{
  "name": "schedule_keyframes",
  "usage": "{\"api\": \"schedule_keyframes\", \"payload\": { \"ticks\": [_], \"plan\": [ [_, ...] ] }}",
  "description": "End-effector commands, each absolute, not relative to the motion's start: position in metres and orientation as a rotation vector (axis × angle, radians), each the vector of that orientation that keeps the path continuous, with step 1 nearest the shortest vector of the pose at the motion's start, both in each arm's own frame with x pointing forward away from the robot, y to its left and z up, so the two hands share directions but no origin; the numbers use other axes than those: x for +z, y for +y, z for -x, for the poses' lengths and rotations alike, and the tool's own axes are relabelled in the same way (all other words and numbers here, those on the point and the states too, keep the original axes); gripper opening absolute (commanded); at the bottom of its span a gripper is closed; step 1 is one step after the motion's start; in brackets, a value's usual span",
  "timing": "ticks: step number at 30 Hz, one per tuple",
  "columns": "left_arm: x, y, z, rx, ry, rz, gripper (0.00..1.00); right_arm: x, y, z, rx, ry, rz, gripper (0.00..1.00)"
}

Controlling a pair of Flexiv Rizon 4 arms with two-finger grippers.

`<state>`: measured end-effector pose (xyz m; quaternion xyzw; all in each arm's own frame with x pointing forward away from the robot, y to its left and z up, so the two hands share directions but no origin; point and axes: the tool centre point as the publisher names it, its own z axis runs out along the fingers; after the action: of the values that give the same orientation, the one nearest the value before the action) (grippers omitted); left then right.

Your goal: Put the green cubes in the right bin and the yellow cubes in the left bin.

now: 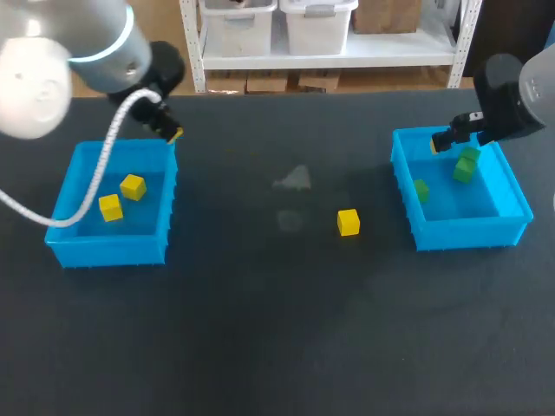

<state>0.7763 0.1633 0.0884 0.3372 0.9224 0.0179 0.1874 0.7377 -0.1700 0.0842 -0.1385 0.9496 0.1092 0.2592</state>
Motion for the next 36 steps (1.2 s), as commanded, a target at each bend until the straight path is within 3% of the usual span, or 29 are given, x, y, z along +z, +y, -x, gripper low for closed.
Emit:
{"api": "schedule_keyframes", "payload": {
  "ticks": [1,9,10,11,12,22,36],
  "plan": [
    [0.078,0.21,-0.745,0.025,2.57,-0.86,0.0,0.084,-0.17,-0.736,0.292,2.57,0.372,1.0],
    [0.063,0.244,-0.73,0.069,2.641,-0.801,0.0,0.084,-0.17,-0.736,0.292,2.57,0.372,1.0],
    [0.061,0.245,-0.729,0.076,2.644,-0.798,0.1,0.084,-0.17,-0.736,0.292,2.57,0.372,1.0],
    [0.059,0.245,-0.728,0.082,2.644,-0.816,0.67,0.084,-0.17,-0.736,0.292,2.57,0.372,1.0],
    [0.058,0.245,-0.727,0.07,2.65,-0.825,1.0,0.084,-0.17,-0.736,0.292,2.57,0.372,1.0],
    [0.059,0.216,-0.737,0.053,2.62,-0.928,1.0,0.084,-0.17,-0.736,0.292,2.57,0.372,1.0],
    [0.079,0.105,-0.728,-0.079,2.43,-1.351,1.0,0.084,-0.17,-0.736,0.292,2.57,0.372,1.0]
  ]
}}
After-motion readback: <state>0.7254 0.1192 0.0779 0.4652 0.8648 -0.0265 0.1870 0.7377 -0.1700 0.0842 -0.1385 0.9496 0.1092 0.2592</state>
